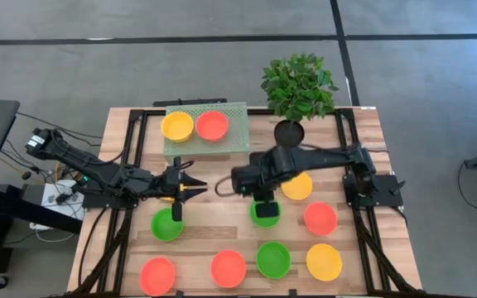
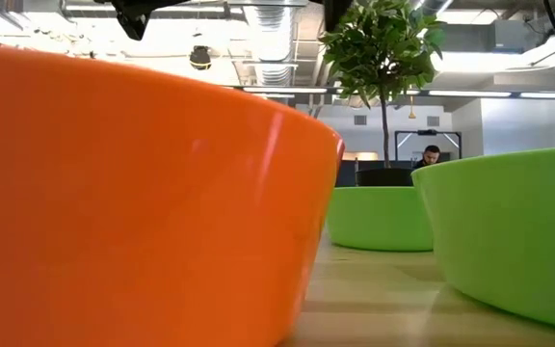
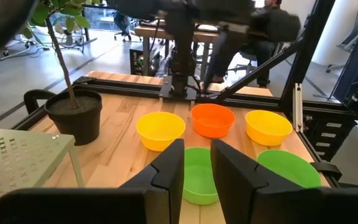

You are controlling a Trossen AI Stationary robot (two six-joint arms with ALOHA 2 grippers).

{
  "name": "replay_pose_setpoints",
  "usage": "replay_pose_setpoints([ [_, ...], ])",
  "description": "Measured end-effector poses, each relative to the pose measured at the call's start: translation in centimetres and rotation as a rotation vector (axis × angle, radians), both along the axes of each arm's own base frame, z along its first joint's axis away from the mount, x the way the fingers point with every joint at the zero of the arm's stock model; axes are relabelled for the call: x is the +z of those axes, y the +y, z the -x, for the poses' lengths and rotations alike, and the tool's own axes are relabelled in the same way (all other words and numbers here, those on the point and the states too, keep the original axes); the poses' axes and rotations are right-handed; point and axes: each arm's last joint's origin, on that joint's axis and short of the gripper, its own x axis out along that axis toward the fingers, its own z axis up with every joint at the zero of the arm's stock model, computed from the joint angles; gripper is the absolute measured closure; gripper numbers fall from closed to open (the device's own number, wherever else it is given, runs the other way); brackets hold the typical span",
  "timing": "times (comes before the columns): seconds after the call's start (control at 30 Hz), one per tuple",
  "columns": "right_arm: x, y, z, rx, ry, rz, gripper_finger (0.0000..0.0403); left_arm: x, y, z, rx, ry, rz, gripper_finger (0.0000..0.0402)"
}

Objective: Pick & Place Mini bowls
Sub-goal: Put the green bowl on the shelf

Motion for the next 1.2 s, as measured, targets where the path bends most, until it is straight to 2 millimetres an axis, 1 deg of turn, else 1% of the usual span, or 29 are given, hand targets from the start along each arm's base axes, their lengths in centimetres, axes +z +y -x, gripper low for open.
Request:
replay_pose_setpoints([
  [0.1,-1.2,1.1,0.2,0.000,0.039,0.024,0.0296,0.0,-0.2,0.1,-0.011,0.003,-0.001,0.0321],
  [0.2,-2.3,1.5,0.6,-0.020,0.074,0.092,0.0296,0.0,-0.4,0.1,-0.021,0.003,-0.001,0.0321],
  [0.33,-3.3,0.7,2.2,-0.101,0.119,0.115,0.0296,0.0,-0.5,0.2,-0.029,0.004,-0.002,0.0321],
  [0.43,-3.8,-0.1,4.2,-0.187,0.106,0.101,0.0296,-0.1,-0.7,0.3,-0.036,0.006,-0.003,0.0321],
  [0.57,-4.2,-0.9,7.0,-0.295,-0.054,0.026,0.0296,-0.1,-0.8,0.3,-0.042,0.006,-0.004,0.0321],
  [0.63,-4.8,-1.0,7.9,-0.338,-0.167,-0.037,0.0296,-0.1,-0.8,0.3,-0.042,0.007,-0.004,0.0321],
  [0.7,-5.6,-0.8,8.4,-0.386,-0.269,-0.102,0.0296,-0.1,-0.8,0.3,-0.041,0.006,-0.004,0.0321],
  [0.77,-6.5,-0.4,8.4,-0.382,-0.347,-0.156,0.0296,-0.1,-0.8,0.3,-0.041,0.006,-0.006,0.0321],
  [0.87,-8.0,0.7,8.0,-0.320,-0.379,-0.200,0.0296,-0.1,-0.8,0.3,-0.041,0.006,-0.006,0.0321],
  [1.07,-11.2,2.6,6.0,-0.304,-0.333,-0.217,0.0296,-0.1,-0.8,0.3,-0.041,0.006,-0.007,0.0321],
  [1.2,-13.3,2.8,5.0,-0.401,-0.284,-0.227,0.0296,-0.1,-0.8,0.3,-0.041,0.006,-0.006,0.0321],
])
